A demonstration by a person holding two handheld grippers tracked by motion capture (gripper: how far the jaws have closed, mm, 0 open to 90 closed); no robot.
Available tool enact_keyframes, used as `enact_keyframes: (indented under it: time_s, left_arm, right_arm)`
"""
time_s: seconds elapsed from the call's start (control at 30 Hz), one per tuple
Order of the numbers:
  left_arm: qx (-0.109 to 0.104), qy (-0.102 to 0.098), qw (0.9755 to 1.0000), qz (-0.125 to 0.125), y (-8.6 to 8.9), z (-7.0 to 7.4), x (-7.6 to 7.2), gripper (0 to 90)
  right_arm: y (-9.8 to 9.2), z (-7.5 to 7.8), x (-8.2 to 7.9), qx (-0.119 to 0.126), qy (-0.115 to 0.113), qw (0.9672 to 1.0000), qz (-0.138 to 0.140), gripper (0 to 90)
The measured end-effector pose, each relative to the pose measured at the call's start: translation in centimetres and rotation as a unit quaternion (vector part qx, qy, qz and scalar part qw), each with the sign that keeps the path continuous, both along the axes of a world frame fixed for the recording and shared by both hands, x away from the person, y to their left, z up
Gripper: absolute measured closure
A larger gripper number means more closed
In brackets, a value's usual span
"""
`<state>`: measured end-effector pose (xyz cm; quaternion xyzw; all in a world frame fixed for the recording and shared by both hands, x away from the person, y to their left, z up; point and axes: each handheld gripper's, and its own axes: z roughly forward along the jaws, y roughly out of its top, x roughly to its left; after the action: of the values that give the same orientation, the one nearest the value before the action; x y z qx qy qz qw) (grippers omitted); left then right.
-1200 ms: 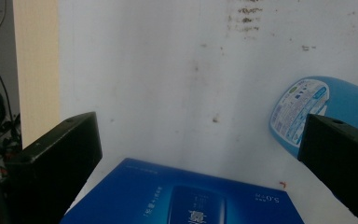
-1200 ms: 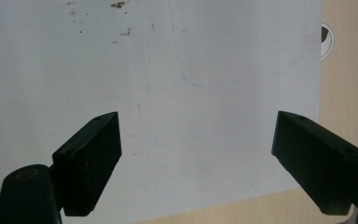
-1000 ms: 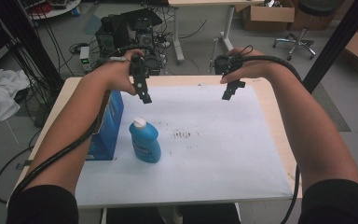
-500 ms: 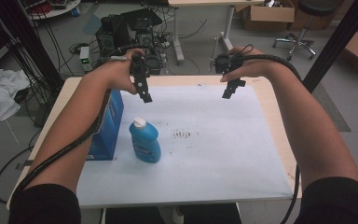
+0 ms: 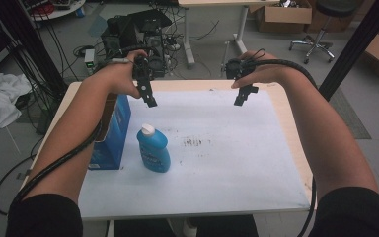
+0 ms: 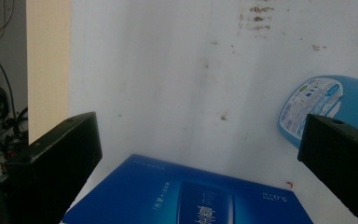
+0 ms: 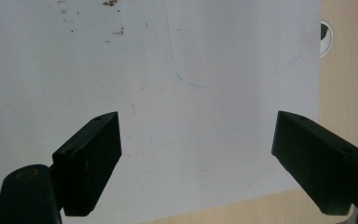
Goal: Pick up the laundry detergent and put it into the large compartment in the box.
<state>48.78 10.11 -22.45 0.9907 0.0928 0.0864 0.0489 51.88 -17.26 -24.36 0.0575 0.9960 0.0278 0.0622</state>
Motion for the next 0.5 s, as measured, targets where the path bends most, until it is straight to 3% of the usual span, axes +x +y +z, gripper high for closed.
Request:
enact_keyframes:
  time_s: [0.5]
  left_arm:
    - [-0.010, -0.006, 0.9997, -0.022, -0.2, 0.9, -1.2, 0.1]
  right_arm:
    - [-0.5, 0.2, -0.4, 0.005, -0.005, 0.9999, -0.010, 15.7]
